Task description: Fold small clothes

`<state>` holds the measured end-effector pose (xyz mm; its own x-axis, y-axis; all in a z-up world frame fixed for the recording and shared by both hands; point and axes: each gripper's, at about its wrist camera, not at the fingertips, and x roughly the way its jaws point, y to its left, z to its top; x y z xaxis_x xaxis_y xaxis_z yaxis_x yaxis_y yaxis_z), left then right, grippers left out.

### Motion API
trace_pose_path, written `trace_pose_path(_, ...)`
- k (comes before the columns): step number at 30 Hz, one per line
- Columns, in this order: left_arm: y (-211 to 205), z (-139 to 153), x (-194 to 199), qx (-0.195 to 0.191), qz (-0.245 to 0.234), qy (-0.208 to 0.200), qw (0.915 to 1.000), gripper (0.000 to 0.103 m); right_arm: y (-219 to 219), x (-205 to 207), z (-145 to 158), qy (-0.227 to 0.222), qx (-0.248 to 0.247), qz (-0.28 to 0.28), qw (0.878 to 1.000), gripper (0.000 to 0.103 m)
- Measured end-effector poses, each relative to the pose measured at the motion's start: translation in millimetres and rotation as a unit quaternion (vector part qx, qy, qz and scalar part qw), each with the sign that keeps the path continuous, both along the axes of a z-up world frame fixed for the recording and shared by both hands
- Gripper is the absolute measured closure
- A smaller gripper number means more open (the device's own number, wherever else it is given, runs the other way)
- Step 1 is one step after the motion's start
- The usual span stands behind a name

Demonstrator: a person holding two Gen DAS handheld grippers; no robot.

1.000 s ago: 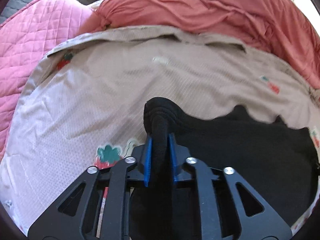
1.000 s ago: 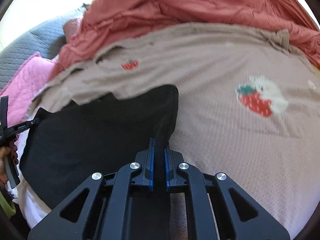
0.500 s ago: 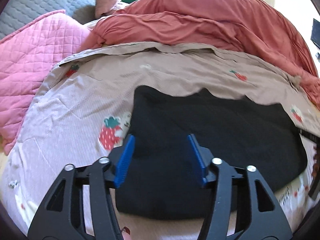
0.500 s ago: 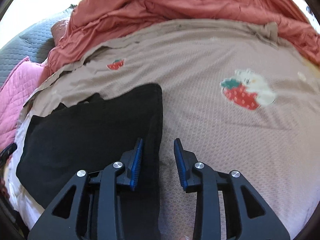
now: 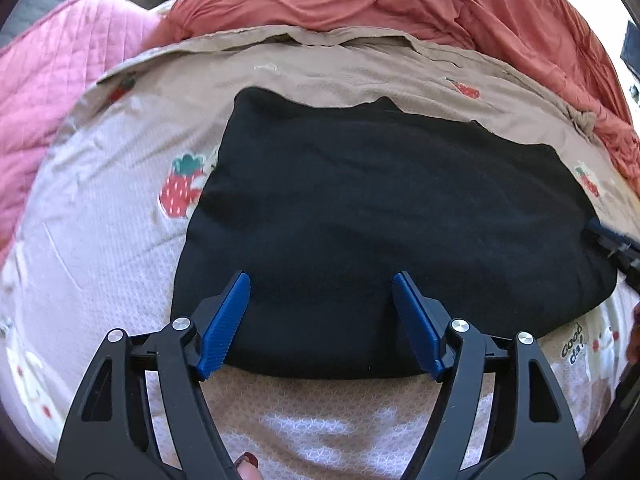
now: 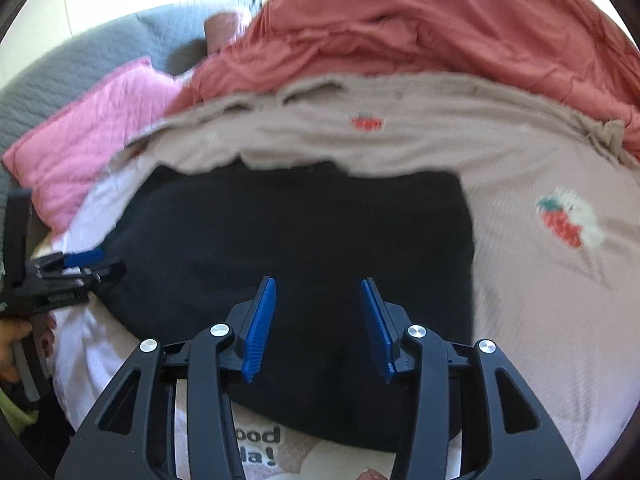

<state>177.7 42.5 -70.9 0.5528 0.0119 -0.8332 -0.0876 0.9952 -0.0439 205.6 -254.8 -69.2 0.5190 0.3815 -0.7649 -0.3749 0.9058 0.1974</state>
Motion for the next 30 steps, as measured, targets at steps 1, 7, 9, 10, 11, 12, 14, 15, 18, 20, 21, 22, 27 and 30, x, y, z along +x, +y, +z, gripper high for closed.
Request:
trace_pose_path(1,1,0,-1,-0.002,-0.001,-0.001,1.0,0.037,0,2,-7,0.013,-0.012,-0.006,1.0,0.06)
trace_pose_path(7,4,-2,-6,-0.017,-0.005,-0.008,0.9998,0.037,-10,5,-17,0.038,0.022,-0.033,0.998,0.06)
trace_pose_path(9,5,-2,-6,-0.018,-0.007,-0.009,0.9998,0.037,-9,3,-17,0.032,0.019,-0.035,0.999,0.06)
trace_pose_path(10,5,-2,-7,-0.019,-0.007,-0.009,0.9997,0.037,-8,1,-17,0.029,0.015,-0.034,0.999,0.06)
trace_pose_path(11,5,-2,-7,-0.022,-0.007,-0.009,0.9997,0.037,-7,0,-16,0.026,0.01,-0.034,0.999,0.06)
trace_pose_path(12,6,-2,-7,-0.025,-0.006,-0.008,0.9996,0.037,-8,-1,-15,0.024,0.01,-0.036,0.999,0.06)
trace_pose_path(14,6,-2,-7,-0.026,-0.008,-0.009,0.9996,0.037,-8,-3,-15,0.024,0.008,-0.04,0.999,0.058)
trace_pose_path(15,6,-1,-7,-0.028,-0.008,-0.009,0.9995,0.037,-9,-5,-14,0.023,0.009,-0.043,0.999,0.057)
trace_pose_path(18,7,-1,-7,-0.029,-0.01,-0.009,0.9995,0.037,-10,-12,-11,0.021,0.01,-0.052,0.998,0.053)
trace_pose_path(20,8,0,-6,-0.033,-0.01,-0.006,0.9994,0.037,-11,-18,-7,0.011,0.009,-0.056,0.998,0.05)
trace_pose_path(21,9,1,-6,-0.035,-0.009,-0.005,0.9993,0.037,-10,-20,-6,0.007,0.006,-0.057,0.998,0.049)
trace_pose_path(22,9,3,-6,-0.039,-0.008,-0.005,0.9992,0.037,-9,-24,-3,0.001,0.004,-0.057,0.998,0.047)
trace_pose_path(27,17,12,-6,-0.056,-0.003,-0.008,0.9984,0.033,-3,-40,10,-0.032,0.002,-0.051,0.998,0.04)
trace_pose_path(30,23,17,-7,-0.065,0.004,-0.012,0.9978,0.031,4,-51,17,-0.048,-0.006,-0.048,0.998,0.04)
